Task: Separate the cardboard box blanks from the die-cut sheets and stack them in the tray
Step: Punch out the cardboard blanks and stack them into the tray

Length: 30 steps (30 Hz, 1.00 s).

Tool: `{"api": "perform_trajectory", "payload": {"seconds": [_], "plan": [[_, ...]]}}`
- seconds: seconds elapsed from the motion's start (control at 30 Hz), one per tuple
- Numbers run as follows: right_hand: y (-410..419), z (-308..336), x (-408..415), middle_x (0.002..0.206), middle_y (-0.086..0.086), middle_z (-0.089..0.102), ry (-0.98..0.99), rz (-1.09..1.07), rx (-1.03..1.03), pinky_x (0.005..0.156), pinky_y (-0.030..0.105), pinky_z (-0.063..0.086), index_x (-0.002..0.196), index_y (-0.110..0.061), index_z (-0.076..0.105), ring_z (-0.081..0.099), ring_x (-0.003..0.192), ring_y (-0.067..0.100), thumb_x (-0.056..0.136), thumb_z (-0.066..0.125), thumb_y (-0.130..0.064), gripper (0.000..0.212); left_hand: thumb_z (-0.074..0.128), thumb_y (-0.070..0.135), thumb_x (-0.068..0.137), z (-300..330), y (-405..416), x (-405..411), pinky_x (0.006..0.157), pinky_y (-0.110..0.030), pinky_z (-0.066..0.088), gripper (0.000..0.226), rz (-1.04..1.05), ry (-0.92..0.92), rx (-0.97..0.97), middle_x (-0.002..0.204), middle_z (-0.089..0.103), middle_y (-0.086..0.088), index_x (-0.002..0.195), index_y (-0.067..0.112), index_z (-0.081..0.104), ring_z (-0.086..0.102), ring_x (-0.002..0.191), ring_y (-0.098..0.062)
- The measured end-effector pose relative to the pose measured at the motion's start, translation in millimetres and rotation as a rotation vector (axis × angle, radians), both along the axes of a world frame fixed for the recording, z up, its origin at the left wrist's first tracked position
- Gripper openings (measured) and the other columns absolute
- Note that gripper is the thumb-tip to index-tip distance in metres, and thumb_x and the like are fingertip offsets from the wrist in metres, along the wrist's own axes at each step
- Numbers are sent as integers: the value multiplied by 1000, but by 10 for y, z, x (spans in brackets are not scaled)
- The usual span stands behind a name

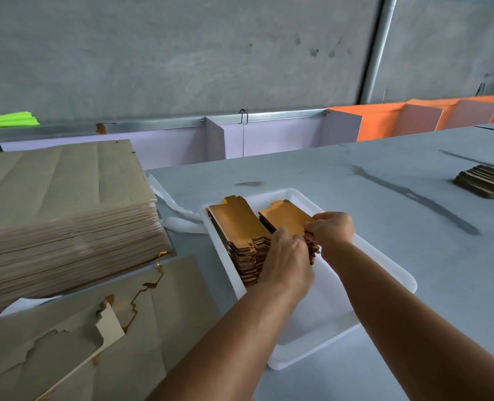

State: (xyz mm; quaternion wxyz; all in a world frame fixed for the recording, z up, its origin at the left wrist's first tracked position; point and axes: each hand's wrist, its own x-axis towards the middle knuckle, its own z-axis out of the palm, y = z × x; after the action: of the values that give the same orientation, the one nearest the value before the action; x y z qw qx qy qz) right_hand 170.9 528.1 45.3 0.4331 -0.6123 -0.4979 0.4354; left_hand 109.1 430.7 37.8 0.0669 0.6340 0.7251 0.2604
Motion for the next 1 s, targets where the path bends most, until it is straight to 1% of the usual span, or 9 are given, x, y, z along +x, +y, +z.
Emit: {"api": "perform_trajectory", "payload": {"seconds": [0.03,0.07,0.1,0.2,0.37,0.57,0.7,0.87,1.0], "plan": [[-27,-2,-14,58,12,44,-46,10,31,59,34,43,87,18,60,41,56,22,71,54,16,17,50,-5,87,-5,-2,4,87,-30,39,22,-1,9,-8,120,42,-12,108,1,53,43,113,-27],[-55,6,-35,59,10,36,-116,24,67,58,33,34,71,13,58,33,59,19,68,51,16,9,50,-5,87,-9,-2,6,88,-31,40,24,-1,14,-15,120,42,-12,110,2,53,42,114,-27],[-74,16,-60,60,7,27,-185,37,91,56,31,25,54,0,46,24,60,19,65,48,15,19,50,-5,87,-14,-2,10,89,-31,40,27,-1,17,-21,121,41,-12,113,2,53,42,115,-27],[-59,0,-77,58,3,17,-414,80,180,48,26,12,56,-16,20,12,58,19,66,43,14,39,48,-5,88,-24,-3,11,94,-32,40,32,-12,28,-44,124,40,-11,119,2,52,40,118,-26],[-49,-29,-98,59,4,33,-755,112,225,43,28,18,58,-14,30,26,50,21,69,48,7,30,47,-5,88,-42,0,-4,99,-33,38,34,-15,41,-55,127,39,-12,122,2,53,38,123,-26],[-71,0,-94,89,8,50,-899,173,235,48,25,23,69,-12,47,44,72,29,80,52,-2,15,52,-1,90,-72,18,-24,97,-32,41,34,-20,80,-34,130,39,-12,123,3,52,39,125,-26],[-126,139,18,89,10,58,-852,122,270,59,26,36,90,-9,62,48,74,29,78,50,2,20,57,1,89,-55,20,-53,84,-28,44,29,3,142,15,125,44,-9,118,4,54,44,118,-23],[-248,116,158,68,14,62,-609,392,-146,39,20,46,72,-3,55,61,50,21,76,59,8,13,57,5,90,-38,28,-41,87,-29,41,27,0,145,32,123,47,-7,117,6,54,40,117,-22],[-278,1,134,72,15,60,-375,405,-311,43,25,52,81,0,57,61,56,22,75,67,11,15,59,8,89,-36,25,-42,85,-29,42,27,-2,129,24,121,49,-8,116,4,55,42,116,-22]]}}
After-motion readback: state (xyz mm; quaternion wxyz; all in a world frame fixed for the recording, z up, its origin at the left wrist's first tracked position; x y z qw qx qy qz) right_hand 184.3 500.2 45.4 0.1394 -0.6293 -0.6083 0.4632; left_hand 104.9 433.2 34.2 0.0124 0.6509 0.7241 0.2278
